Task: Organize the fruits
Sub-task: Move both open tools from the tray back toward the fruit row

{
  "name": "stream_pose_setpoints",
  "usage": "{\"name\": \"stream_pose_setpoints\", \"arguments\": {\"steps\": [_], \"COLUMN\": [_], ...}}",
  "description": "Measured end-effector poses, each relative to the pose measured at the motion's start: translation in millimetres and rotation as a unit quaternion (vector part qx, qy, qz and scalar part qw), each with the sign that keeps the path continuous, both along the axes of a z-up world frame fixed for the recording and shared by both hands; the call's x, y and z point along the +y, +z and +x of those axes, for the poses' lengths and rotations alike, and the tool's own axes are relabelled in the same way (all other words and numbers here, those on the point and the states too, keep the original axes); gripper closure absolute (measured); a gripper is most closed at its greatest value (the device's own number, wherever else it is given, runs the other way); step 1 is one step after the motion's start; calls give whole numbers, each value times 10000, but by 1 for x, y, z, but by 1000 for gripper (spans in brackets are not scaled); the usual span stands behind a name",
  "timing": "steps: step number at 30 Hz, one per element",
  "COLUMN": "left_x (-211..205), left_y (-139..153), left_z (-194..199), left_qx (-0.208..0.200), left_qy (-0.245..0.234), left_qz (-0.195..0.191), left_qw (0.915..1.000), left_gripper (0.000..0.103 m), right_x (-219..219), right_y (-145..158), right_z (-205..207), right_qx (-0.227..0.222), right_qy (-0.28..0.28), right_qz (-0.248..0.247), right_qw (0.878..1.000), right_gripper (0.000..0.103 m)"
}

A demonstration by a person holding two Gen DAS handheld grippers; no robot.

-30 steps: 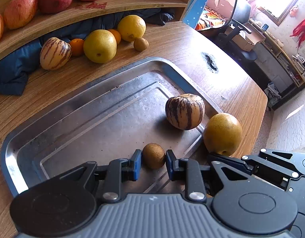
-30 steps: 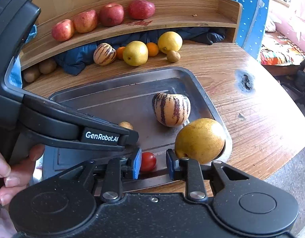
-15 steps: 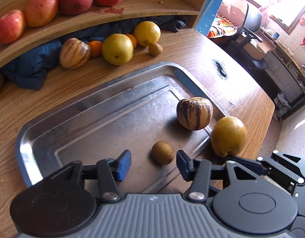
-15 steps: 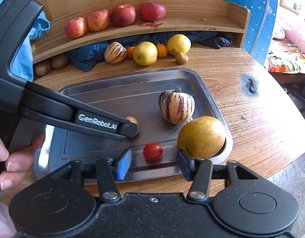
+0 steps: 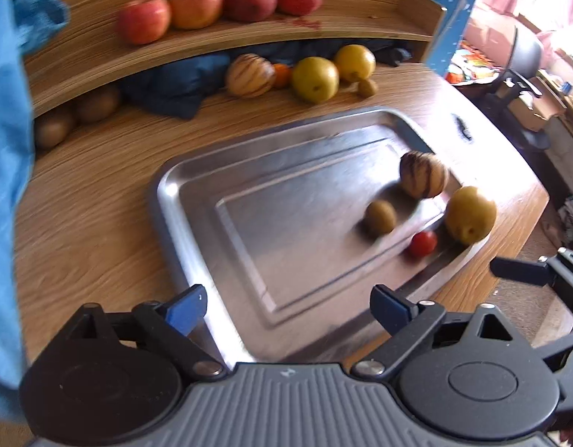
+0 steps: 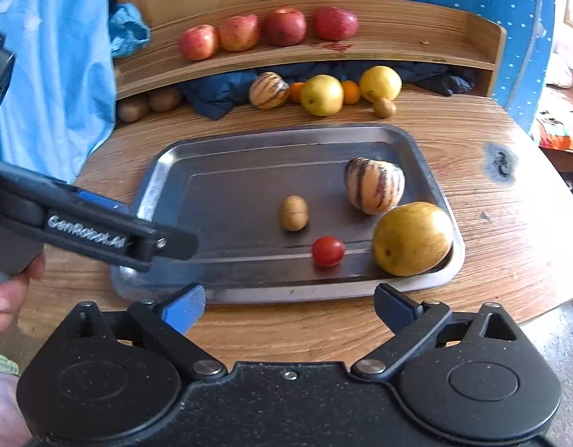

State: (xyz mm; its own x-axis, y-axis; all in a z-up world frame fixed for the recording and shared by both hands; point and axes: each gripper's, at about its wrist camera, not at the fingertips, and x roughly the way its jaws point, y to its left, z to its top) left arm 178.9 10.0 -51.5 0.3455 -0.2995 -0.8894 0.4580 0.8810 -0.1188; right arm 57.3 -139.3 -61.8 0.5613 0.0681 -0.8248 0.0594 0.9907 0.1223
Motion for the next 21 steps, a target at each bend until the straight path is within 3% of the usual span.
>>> {"name": "stream_pose_setpoints", "arguments": {"steps": [14,21], "left_x": [42,46], "left_y": [7,30], "left_z": [-41,-38], "left_qx": [118,-232], "left_qy": [668,659], "left_qz": [597,914], "left_qw": [9959,9934], "left_gripper": [1,1], "right_x": [15,12], "right_y": [6,14], "right_z": [-11,-2], "right_qx": [-90,-368], "right_qy": [402,264], "right_qz": [462,624], "right_qw": [9981,9970], "right_gripper": [1,1]}}
